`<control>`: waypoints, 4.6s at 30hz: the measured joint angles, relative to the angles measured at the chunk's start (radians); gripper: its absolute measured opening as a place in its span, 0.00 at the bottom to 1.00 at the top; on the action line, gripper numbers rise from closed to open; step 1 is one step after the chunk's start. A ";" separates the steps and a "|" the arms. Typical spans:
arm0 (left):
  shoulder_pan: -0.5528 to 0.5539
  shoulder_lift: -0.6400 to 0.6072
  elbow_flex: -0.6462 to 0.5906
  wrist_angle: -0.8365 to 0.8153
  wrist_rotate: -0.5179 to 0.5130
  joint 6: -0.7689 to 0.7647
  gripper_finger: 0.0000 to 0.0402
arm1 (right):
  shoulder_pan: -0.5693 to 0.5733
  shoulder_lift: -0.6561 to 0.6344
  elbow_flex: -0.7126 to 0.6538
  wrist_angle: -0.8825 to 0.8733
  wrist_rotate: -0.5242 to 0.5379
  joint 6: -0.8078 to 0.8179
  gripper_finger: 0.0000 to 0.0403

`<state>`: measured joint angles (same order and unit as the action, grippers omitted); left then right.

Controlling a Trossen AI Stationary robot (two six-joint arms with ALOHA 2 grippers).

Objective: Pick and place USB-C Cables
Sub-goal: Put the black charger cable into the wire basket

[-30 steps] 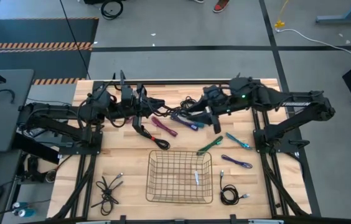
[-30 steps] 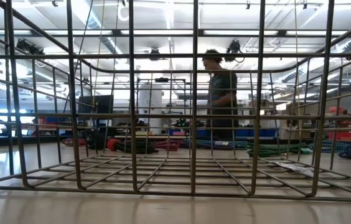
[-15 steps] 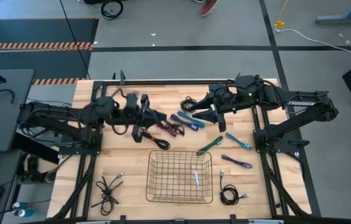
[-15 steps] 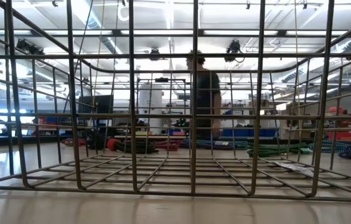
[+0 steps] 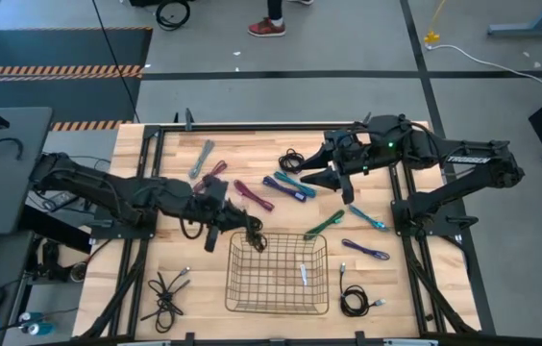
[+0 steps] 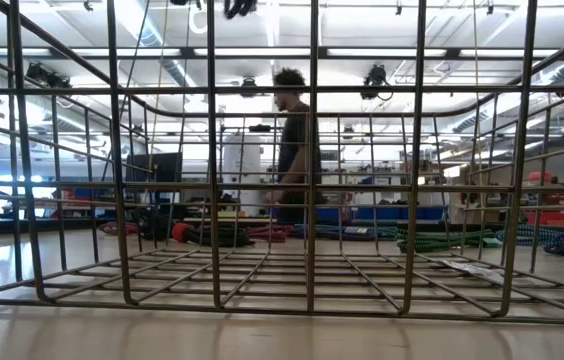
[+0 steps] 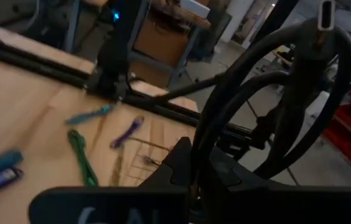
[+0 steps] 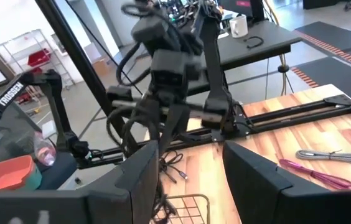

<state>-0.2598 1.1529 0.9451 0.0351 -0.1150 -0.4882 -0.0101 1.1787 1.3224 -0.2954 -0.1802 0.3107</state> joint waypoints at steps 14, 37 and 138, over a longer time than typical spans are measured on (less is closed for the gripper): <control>-0.005 0.237 0.219 -0.306 0.083 0.011 0.04 | -0.021 -0.052 0.000 -0.014 0.003 0.000 0.46; 0.070 0.726 0.921 -1.050 0.233 0.016 0.04 | -0.046 -0.074 0.000 -0.127 -0.005 -0.083 0.46; 0.032 1.073 0.954 -1.237 0.216 0.106 0.04 | -0.047 -0.073 0.000 -0.146 0.003 -0.122 0.46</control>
<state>-0.2273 2.2257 1.8989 -1.2022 0.1006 -0.3822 -0.0566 1.1057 1.3224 -0.4418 -0.1772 0.1887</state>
